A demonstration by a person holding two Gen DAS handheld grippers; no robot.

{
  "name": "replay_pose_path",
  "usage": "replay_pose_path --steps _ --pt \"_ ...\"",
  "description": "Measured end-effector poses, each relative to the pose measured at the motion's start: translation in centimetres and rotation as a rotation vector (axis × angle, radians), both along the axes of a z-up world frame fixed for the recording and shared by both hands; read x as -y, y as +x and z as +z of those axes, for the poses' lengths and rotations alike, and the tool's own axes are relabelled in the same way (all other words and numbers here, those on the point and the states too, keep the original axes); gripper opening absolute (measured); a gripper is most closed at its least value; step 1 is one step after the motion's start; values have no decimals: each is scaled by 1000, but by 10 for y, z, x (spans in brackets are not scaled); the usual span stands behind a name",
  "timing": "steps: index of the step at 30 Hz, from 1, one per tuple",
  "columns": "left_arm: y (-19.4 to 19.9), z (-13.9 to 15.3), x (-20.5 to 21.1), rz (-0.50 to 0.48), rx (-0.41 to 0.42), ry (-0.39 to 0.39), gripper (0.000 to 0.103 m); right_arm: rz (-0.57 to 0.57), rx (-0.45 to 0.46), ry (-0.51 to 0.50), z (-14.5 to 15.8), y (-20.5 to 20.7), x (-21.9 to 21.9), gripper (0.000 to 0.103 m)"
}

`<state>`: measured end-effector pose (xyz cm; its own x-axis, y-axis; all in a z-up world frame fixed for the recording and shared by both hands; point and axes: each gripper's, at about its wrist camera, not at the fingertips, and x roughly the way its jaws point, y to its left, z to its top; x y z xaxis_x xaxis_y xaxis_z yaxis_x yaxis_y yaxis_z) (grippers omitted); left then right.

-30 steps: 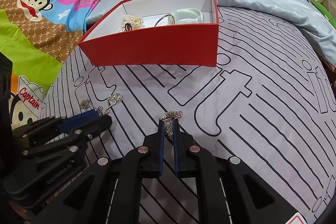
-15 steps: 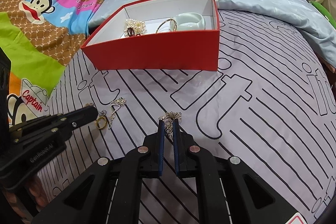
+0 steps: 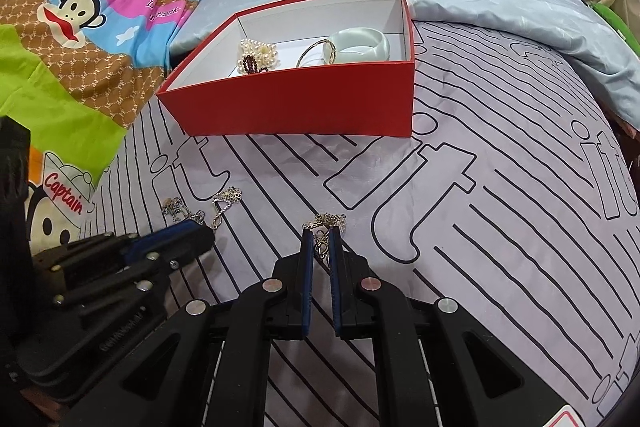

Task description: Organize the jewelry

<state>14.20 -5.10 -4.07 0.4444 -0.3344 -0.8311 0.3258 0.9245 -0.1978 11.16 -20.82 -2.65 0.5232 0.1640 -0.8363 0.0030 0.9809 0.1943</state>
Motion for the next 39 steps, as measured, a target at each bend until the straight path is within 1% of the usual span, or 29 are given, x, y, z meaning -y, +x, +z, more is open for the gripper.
replay_pose_path --steps 4,8,9,10,11,12,16,20,26,29,31,33,34,36,38,39 --pt "-1 -11 6 -8 3 38 11 -3 -3 1 -2 -1 1 7" --pt "-1 -14 4 -4 12 40 10 -5 -4 4 -3 -1 3 7" --pt "-1 -15 3 1 11 36 10 -5 -4 4 -3 -1 3 7" --pt "-1 -15 2 6 11 34 7 -5 -4 5 -2 -1 3 7" --pt "-1 -16 1 8 11 34 2 -5 -3 5 -2 -1 3 7" --pt "0 -16 0 11 8 29 0 -5 -3 5 -3 -1 3 7" --pt "4 -17 -10 24 -31 -31 0 -2 -1 7 -2 -1 2 7" --pt "3 -9 -16 33 -33 -63 0 -1 7 7 3 -2 1 7" --pt "1 22 -18 25 15 -110 0 6 34 29 17 -1 0 7" --pt "2 33 -19 25 45 -111 0 7 45 23 21 0 -1 7" --pt "3 33 -20 29 55 -101 0 4 43 24 20 -1 0 7" --pt "4 29 -19 27 47 -104 0 3 37 26 18 -1 0 7" --pt "5 25 -17 27 48 -90 0 3 34 26 17 -1 0 7" --pt "8 19 -11 26 54 -62 4 3 29 27 15 0 0 7" --pt "15 12 -4 27 49 -39 27 3 28 27 14 -1 1 7" --pt "17 9 -2 33 52 -25 31 4 27 26 14 0 1 7"
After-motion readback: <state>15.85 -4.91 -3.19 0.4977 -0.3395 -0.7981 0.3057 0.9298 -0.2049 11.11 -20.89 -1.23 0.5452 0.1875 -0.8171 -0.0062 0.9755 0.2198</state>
